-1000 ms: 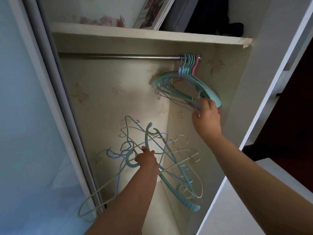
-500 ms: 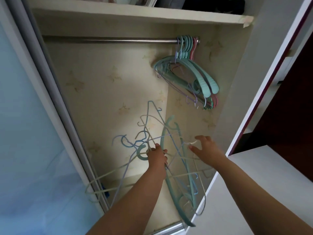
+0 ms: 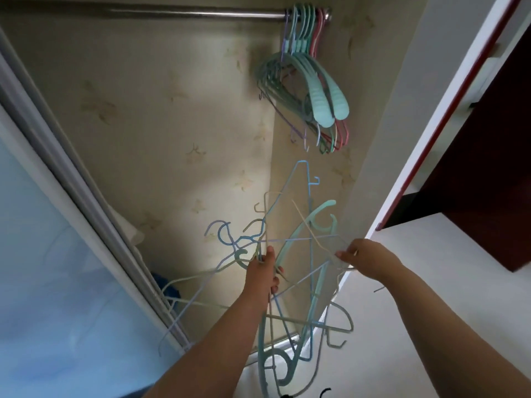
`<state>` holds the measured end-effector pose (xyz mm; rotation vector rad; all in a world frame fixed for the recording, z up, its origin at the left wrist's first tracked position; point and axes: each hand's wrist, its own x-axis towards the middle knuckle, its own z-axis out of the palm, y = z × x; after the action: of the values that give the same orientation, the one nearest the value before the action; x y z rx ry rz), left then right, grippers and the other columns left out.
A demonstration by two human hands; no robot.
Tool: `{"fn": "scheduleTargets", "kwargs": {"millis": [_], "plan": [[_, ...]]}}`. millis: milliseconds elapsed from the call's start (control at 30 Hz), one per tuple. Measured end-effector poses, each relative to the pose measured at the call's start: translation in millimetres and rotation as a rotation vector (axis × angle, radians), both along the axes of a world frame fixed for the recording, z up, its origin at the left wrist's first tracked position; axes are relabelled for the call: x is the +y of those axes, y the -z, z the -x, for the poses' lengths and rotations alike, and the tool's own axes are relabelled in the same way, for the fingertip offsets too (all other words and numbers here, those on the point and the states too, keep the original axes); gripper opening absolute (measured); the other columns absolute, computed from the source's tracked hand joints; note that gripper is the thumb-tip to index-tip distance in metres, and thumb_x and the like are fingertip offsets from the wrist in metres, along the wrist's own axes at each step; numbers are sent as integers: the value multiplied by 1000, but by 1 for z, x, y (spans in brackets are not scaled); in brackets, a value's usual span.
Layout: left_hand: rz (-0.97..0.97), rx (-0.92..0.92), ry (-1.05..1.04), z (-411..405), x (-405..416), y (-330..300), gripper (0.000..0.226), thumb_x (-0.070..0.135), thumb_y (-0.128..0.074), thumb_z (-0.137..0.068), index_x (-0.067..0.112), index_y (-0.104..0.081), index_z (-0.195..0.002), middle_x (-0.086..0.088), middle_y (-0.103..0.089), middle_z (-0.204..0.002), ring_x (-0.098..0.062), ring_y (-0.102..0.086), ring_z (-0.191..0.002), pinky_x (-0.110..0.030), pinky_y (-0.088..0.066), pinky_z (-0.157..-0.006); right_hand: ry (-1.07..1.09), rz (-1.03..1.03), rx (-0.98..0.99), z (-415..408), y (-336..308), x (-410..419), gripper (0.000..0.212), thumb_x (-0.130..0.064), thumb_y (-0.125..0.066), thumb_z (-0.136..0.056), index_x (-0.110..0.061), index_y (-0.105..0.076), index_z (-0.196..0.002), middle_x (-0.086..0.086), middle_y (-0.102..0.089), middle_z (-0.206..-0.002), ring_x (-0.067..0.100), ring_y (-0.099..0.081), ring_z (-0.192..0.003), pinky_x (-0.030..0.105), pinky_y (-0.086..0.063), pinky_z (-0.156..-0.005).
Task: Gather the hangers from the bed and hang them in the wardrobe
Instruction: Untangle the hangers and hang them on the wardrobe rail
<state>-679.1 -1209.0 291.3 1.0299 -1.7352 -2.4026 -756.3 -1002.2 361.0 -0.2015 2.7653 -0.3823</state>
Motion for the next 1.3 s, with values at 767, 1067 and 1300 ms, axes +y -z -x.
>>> {"fn": "scheduleTargets", "kwargs": {"millis": [767,1067,1300], "plan": [[-536,-41,65,10,-46,17,37,39,-36,-103,18,-33,-71,-13,-63,-71,-16,-43,-38,-22,-39,-49,-43,1076,-15,-37,-39,-37,28,-22,-35,-103,-10,-60,-102,3,-74,-98,18,-61,-64,26,-44,-60],[-455,-10,-100,31,-60,10,26,19,-31,-102,12,-38,-77,-12,-56,-77,-11,-40,-30,-15,-35,-35,-402,104,229,-36,-114,-40,25,-37,-46,-98,-34,-63,-117,-15,-63,-113,8,-58,-106,23,-42,-93],[-484,11,-181,42,-77,14,27,23,-34,-103,11,-37,-80,-16,-54,-77,-11,-42,-26,-13,-35,-35,-600,99,353,-11,-149,-65,30,-31,-45,-100,-15,-71,-100,-6,-52,-135,8,-47,-120,12,-31,-97]]}}
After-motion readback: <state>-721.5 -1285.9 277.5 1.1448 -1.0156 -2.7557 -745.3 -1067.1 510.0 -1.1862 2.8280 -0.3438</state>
